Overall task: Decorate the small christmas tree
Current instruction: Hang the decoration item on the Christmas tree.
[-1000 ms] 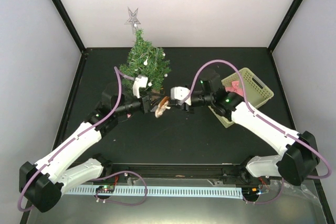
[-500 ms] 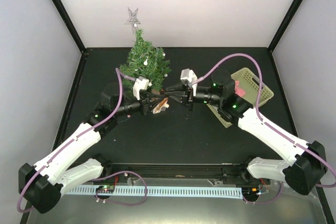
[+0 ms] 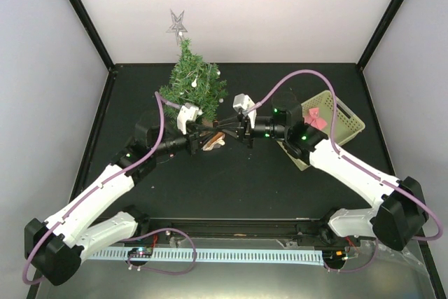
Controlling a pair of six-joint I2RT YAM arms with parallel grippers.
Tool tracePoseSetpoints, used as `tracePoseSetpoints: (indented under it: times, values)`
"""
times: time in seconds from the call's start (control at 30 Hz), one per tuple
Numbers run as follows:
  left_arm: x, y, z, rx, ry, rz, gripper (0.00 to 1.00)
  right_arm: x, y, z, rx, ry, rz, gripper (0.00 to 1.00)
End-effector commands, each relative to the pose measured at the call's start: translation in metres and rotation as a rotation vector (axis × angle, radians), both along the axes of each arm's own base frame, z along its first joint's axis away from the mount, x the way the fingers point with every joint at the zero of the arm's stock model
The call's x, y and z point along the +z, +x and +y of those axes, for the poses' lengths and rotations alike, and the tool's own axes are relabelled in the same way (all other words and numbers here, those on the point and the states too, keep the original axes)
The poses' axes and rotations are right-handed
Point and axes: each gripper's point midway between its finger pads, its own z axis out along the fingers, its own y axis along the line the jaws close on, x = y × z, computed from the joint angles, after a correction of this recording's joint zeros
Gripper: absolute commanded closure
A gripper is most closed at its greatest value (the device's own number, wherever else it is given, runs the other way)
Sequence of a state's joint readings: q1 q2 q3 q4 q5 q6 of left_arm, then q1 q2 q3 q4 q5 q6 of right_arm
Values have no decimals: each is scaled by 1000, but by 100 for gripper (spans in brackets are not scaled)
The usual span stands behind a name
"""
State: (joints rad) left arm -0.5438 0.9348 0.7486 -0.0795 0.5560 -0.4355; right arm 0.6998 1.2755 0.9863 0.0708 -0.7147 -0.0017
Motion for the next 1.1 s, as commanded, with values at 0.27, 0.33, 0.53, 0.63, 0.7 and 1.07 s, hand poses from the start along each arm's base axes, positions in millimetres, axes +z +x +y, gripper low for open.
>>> tracePoseSetpoints:
  times: [0.27, 0.33, 0.53, 0.63, 0.7, 1.07]
  values:
    - [-12, 15, 8, 70, 60, -4, 98, -2, 19, 9, -15, -21, -55, 99]
    - [-15, 17, 9, 84, 70, -3, 98, -5, 23, 13, -16, -24, -53, 99]
    - [-29, 26, 13, 117, 117, 18, 99, -13, 33, 19, -30, -36, -56, 99]
    - [-32, 29, 15, 137, 129, 21, 98, -17, 38, 19, -44, -47, -65, 99]
    - [-33, 32, 17, 151, 135, 17, 98, -18, 41, 19, -56, -53, -75, 99]
    - [-35, 39, 18, 169, 149, 6, 98, -14, 55, 8, -178, -50, -109, 77]
